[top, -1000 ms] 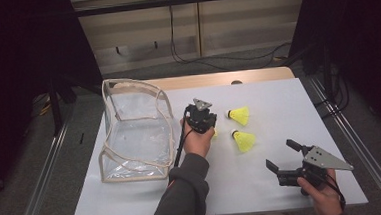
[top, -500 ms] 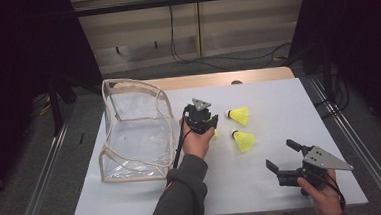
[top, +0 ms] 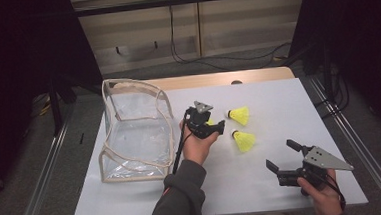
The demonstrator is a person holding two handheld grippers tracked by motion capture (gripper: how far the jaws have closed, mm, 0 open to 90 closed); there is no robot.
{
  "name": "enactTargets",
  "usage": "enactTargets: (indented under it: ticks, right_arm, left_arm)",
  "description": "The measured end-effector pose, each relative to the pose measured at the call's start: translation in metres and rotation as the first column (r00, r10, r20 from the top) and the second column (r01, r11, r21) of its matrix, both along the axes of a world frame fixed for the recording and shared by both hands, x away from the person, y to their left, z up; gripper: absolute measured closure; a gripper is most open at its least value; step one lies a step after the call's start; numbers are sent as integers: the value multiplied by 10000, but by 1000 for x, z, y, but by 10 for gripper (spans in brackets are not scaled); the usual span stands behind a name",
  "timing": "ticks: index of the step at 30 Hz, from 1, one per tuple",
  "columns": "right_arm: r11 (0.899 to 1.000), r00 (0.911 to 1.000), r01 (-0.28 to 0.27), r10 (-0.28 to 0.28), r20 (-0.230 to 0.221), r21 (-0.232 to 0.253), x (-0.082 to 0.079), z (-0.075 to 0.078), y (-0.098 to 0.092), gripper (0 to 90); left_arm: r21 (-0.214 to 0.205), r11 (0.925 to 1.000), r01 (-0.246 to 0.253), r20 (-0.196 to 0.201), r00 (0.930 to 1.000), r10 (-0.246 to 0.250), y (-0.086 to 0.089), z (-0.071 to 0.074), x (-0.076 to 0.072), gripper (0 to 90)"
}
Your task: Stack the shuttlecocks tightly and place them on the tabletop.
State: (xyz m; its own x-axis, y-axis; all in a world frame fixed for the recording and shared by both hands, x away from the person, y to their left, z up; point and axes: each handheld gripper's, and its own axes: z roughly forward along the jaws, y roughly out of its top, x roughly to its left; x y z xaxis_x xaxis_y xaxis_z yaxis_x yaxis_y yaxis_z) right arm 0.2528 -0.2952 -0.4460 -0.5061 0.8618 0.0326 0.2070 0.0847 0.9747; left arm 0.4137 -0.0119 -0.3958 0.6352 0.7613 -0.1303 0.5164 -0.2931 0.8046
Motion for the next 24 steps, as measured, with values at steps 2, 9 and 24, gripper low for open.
enactTargets:
  ticks: [2, 9, 24]
  right_arm:
    - [10000, 10000, 1, -1, -3, -4, 0, 0, 0, 15]
    - [10000, 10000, -8, 8, 15, -8, 0, 0, 0, 15]
    - [10000, 10000, -1, 1, 11, -21, 0, 0, 0, 15]
  left_arm:
    - [29, 10000, 59, -26, 10000, -59, 0, -2, -2, 354]
    - [69, 9997, 222, -121, 9997, -221, -1, -8, -10, 259]
    - [-56, 9986, 517, -244, 9984, -518, 3, -15, -22, 165]
